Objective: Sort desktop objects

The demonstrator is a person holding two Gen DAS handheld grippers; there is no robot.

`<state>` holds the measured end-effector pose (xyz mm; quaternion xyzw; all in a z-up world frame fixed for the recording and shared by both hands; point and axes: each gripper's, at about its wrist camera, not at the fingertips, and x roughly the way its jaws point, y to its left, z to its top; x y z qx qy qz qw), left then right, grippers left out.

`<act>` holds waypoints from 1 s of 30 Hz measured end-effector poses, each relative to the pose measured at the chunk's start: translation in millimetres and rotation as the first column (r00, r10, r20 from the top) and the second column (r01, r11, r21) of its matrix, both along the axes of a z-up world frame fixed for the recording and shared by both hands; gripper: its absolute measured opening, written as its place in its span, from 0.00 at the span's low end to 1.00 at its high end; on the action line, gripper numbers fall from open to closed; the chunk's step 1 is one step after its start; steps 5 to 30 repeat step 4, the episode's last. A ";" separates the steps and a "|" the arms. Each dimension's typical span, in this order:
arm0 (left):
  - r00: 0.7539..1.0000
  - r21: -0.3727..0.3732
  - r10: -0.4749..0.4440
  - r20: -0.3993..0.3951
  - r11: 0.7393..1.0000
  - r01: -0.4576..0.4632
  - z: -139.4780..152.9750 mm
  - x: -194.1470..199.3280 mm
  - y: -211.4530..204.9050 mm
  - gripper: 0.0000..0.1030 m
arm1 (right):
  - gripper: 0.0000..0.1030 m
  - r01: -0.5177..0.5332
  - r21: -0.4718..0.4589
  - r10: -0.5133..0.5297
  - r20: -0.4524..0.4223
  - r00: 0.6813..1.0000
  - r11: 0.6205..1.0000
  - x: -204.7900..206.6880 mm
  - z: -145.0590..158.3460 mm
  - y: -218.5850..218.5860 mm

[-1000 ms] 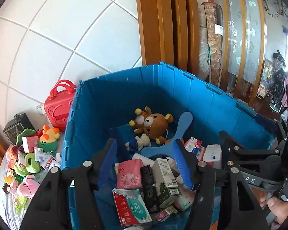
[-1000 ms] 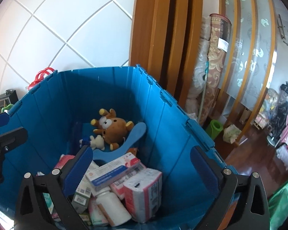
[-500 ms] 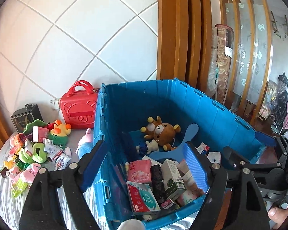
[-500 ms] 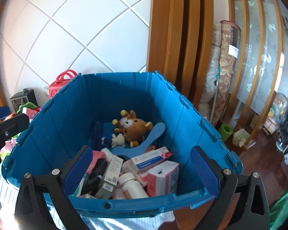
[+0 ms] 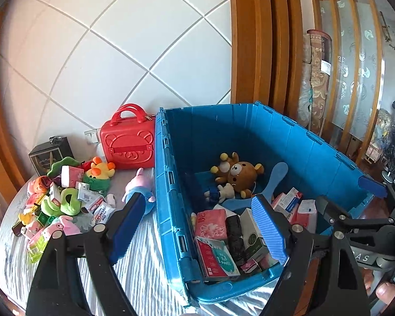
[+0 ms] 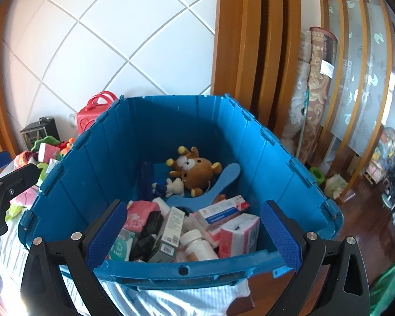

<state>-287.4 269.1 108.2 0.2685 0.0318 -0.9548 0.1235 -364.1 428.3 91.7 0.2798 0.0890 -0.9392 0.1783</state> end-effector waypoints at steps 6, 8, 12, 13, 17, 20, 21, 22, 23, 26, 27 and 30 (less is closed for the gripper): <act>1.000 0.000 0.003 -0.003 1.000 -0.003 -0.2 2.0 -0.5 0.80 | 1.00 0.003 -0.001 -0.003 -0.003 1.000 1.000 3.1 0.5 0.9; 1.000 0.000 0.003 -0.003 1.000 -0.003 -0.2 2.0 -0.5 0.80 | 1.00 0.003 -0.001 -0.003 -0.003 1.000 1.000 3.1 0.5 0.9; 1.000 0.000 0.003 -0.003 1.000 -0.003 -0.2 2.0 -0.5 0.80 | 1.00 0.003 -0.001 -0.003 -0.003 1.000 1.000 3.1 0.5 0.9; 1.000 0.000 0.003 -0.003 1.000 -0.003 -0.2 2.0 -0.5 0.80 | 1.00 0.003 -0.001 -0.003 -0.003 1.000 1.000 3.1 0.5 0.9; 1.000 0.000 0.003 -0.003 1.000 -0.003 -0.2 2.0 -0.5 0.80 | 1.00 0.003 -0.001 -0.003 -0.003 1.000 1.000 3.1 0.5 0.9; 1.000 0.000 0.003 -0.003 1.000 -0.003 -0.2 2.0 -0.5 0.80 | 1.00 0.003 -0.001 -0.003 -0.003 1.000 1.000 3.1 0.5 0.9; 1.000 0.000 0.003 -0.003 1.000 -0.003 -0.2 2.0 -0.5 0.80 | 1.00 0.003 -0.001 -0.003 -0.003 1.000 1.000 3.1 0.5 0.9; 1.000 0.000 0.003 -0.003 1.000 -0.003 -0.2 2.0 -0.5 0.80 | 1.00 0.003 -0.001 -0.003 -0.003 1.000 1.000 3.1 0.5 0.9; 1.000 0.000 0.003 -0.003 1.000 -0.003 -0.2 2.0 -0.5 0.80 | 1.00 0.003 -0.001 -0.003 -0.003 1.000 1.000 3.1 0.5 0.9; 1.000 0.000 0.003 -0.003 1.000 -0.003 -0.2 2.0 -0.5 0.80 | 1.00 0.003 -0.001 -0.003 -0.003 1.000 1.000 3.1 0.5 0.9; 1.000 0.000 0.003 -0.003 1.000 -0.003 -0.2 2.0 -0.5 0.80 | 1.00 0.003 -0.001 -0.003 -0.003 1.000 1.000 3.1 0.5 0.9; 1.000 0.000 0.003 -0.003 1.000 -0.003 -0.2 2.0 -0.5 0.80 | 1.00 0.003 -0.001 -0.003 -0.003 1.000 1.000 3.1 0.5 0.9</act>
